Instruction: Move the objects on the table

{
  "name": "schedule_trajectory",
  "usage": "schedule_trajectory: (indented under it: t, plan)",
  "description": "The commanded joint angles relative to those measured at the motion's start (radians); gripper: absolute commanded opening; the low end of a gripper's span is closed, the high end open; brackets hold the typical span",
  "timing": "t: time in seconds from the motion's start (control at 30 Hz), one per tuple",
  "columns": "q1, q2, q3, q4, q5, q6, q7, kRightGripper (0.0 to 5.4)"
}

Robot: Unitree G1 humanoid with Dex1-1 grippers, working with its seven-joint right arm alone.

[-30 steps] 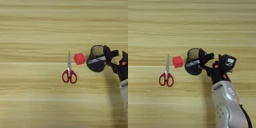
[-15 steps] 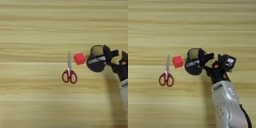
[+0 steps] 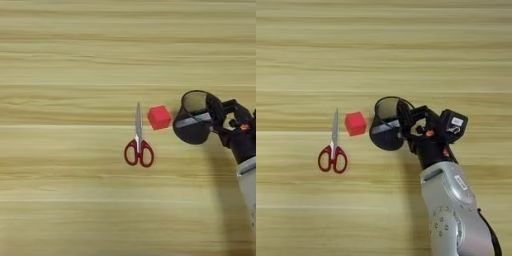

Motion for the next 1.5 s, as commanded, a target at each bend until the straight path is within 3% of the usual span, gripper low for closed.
schedule_trajectory:
  t: [0.03, 0.8, 1.5]
  plan:
    - [-0.042, -0.014, -0.001, -0.037, 0.000, -0.020, 0.002, 3.44]
    - [-0.045, -0.018, 0.012, -0.044, -0.026, -0.041, 0.007, 0.84]
    - [-0.043, -0.019, 0.029, -0.073, -0.047, -0.101, 0.048, 0.78]
